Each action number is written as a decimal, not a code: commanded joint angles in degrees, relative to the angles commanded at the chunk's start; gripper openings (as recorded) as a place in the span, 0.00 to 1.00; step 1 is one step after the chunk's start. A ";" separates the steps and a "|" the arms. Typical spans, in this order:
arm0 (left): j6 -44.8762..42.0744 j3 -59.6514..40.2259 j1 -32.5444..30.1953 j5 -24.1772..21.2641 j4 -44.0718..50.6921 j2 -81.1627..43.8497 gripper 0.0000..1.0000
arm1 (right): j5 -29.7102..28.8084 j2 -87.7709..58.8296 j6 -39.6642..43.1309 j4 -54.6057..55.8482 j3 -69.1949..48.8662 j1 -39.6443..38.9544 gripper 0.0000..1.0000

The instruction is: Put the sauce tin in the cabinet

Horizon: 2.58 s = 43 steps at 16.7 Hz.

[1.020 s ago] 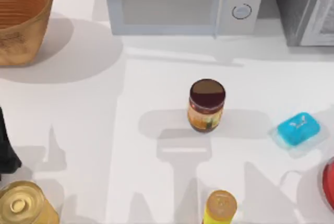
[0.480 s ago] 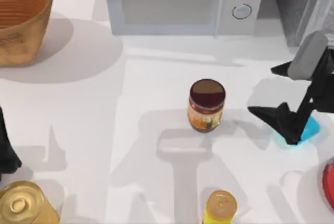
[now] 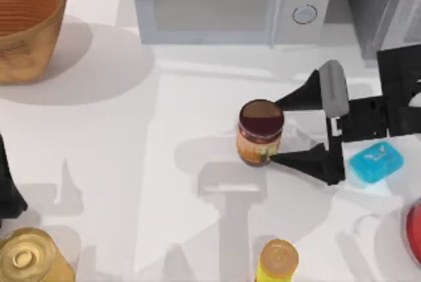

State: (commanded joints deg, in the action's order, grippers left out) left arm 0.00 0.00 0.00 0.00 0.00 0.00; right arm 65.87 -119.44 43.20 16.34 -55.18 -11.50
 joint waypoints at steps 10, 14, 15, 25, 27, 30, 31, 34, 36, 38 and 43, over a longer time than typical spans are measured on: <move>0.00 0.00 0.00 0.00 0.00 0.00 1.00 | 8.83 -8.04 4.86 3.65 -3.01 2.92 1.00; 0.00 0.00 0.00 0.00 0.00 0.00 1.00 | 8.11 -8.52 1.35 7.04 -3.82 1.94 1.00; 0.00 0.00 0.00 0.00 0.00 0.00 1.00 | 7.67 -8.99 -0.35 8.93 -4.02 1.30 1.00; 0.00 0.00 0.00 0.00 0.00 0.00 1.00 | 2.26 -13.60 -13.47 26.15 -3.71 -5.39 1.00; 0.00 0.00 0.00 0.00 0.00 0.00 1.00 | 2.26 -13.60 -13.47 26.15 -3.71 -5.39 1.00; 0.00 0.00 0.00 0.00 0.00 0.00 1.00 | 2.26 -13.60 -13.47 26.15 -3.71 -5.39 0.85; 0.00 0.00 0.00 0.00 0.00 0.00 1.00 | 2.26 -13.60 -13.47 26.15 -3.71 -5.39 0.77; 0.00 0.00 0.00 0.00 0.00 0.00 1.00 | 2.26 -13.60 -13.47 26.15 -3.71 -5.39 0.55; 0.00 0.00 0.00 0.00 0.00 0.00 1.00 | 2.26 -13.60 -13.47 26.15 -3.71 -5.39 0.40; 0.00 0.00 0.00 0.00 0.00 0.00 1.00 | 2.26 -13.60 -13.47 26.15 -3.71 -5.39 0.25; 0.00 0.00 0.00 0.00 0.00 0.00 1.00 | 2.26 -13.60 -13.47 26.15 -3.71 -5.39 0.00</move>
State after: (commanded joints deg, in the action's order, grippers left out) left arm 0.00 0.00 0.00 0.00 0.00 0.00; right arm 68.14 -133.04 29.73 42.49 -58.88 -16.89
